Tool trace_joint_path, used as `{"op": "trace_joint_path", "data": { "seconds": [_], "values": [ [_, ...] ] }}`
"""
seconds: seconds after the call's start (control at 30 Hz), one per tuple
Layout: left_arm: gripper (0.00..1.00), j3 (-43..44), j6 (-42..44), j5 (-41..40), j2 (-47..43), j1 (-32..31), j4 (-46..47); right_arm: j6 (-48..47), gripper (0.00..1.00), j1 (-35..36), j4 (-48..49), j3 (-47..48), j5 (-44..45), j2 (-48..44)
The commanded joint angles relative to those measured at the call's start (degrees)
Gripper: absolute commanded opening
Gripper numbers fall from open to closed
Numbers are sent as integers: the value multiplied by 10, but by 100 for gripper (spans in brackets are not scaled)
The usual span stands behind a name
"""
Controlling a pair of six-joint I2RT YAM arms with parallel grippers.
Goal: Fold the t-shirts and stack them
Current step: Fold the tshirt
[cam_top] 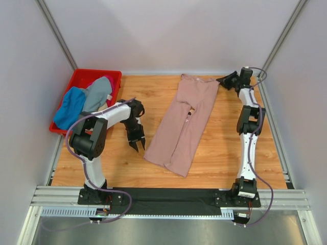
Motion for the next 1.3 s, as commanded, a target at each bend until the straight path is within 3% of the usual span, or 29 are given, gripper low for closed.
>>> {"op": "trace_joint_path", "data": {
  "seconds": [0.0,0.03,0.07,0.17,0.23,0.43,0.6,0.7,0.77,0.9,1.1,1.27],
  "values": [
    [45,30,9,-23,-35,-1,-23,55,2,9,90,40,16,38],
    [45,40,17,-13,-35,-2,-13,62,6,10,97,42,24,40],
    [46,46,26,-3,-30,-2,1,65,22,9,99,42,26,42],
    [47,66,59,5,-8,-1,6,49,49,5,60,33,19,20],
    [47,83,87,1,15,-2,2,29,57,2,34,-23,8,-39],
    [46,96,132,-23,65,-2,-12,-52,59,-19,-79,-267,37,-243],
    [42,56,143,31,63,-6,39,-114,59,-19,-160,-417,47,-420],
    [30,24,143,56,53,-13,62,-139,58,-2,-185,-504,39,-489],
    [16,6,138,75,41,-17,89,-156,57,14,-205,-531,44,-515],
    [1,-39,119,126,24,-31,126,-177,56,77,-251,-593,64,-577],
    [0,-108,76,134,-20,-52,140,-186,54,155,-266,-628,103,-630],
    [0,-163,50,140,-66,-60,156,-185,51,215,-278,-611,146,-621]
  ]
}}
